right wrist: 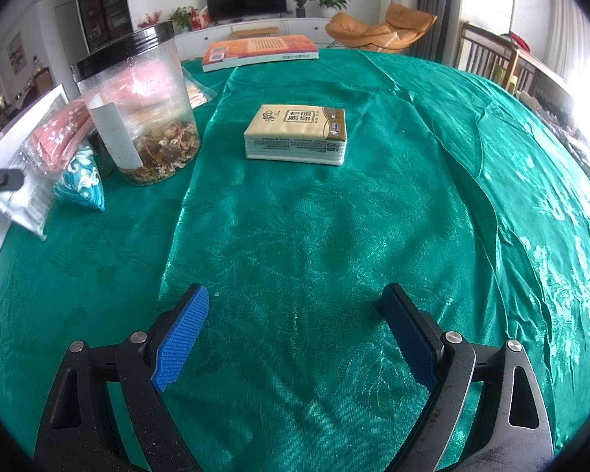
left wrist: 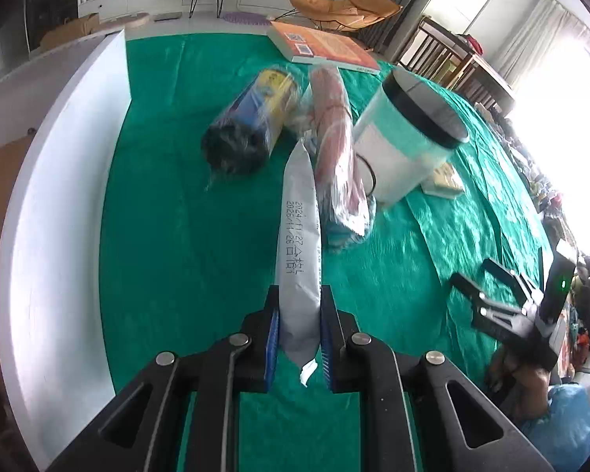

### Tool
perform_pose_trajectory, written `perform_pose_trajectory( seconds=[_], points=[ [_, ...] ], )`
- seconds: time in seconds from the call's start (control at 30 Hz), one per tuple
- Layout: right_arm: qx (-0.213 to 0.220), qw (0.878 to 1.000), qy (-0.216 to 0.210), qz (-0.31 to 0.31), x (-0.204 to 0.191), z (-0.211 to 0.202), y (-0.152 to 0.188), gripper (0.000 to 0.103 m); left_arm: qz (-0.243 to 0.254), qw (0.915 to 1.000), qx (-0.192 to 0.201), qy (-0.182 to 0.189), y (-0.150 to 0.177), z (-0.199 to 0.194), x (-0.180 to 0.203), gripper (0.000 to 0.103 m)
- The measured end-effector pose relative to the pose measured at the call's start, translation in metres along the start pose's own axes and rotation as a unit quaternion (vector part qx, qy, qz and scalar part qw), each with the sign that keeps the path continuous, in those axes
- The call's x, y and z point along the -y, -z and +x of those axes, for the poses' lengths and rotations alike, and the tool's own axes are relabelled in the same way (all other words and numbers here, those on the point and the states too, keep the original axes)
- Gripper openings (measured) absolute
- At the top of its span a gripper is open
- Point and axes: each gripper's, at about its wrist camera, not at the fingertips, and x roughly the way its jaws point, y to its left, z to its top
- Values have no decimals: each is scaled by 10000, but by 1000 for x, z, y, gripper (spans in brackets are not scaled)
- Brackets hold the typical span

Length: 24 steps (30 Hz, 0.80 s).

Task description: Organize soft objects

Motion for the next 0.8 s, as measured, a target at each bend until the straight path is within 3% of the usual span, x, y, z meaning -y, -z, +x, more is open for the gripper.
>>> perform_pose_trajectory(
  seconds=[0.1, 0.13, 0.17, 0.23, 0.3, 0.43, 0.53, 0.73, 0.8],
  points=[
    [0, 10000, -3, 2, 0, 0, 0, 91, -120, 9990, 182, -399, 21, -17, -1, 33],
    [1, 10000, -4, 2, 0, 0, 0, 91, -94, 9984, 257, -487, 21, -20, -1, 47],
    [1, 10000, -5, 3, 0, 0, 0, 91, -38, 9978, 388, -542, 22, -26, 2, 73],
    [1, 10000, -6, 2, 0, 0, 0, 91, 121, 9945, 741, -735, 23, -36, 7, 102],
    [1, 10000, -4, 1, 0, 0, 0, 91, 401, 9887, 971, -1072, 23, -39, 15, 103],
    [0, 10000, -5, 1, 0, 0, 0, 91, 557, 9824, 575, -1688, 17, -11, 21, 103],
    [0, 10000, -6, 1, 0, 0, 0, 91, -7, 9747, 479, -2182, 21, 11, 16, 103],
    [1, 10000, -9, 2, 0, 0, 0, 91, -1260, 9686, 454, -2097, 17, 51, -14, 103],
    [2, 10000, -11, 2, 0, 0, 0, 91, -1346, 9655, 497, -2172, 13, 57, -20, 103]
  ],
)
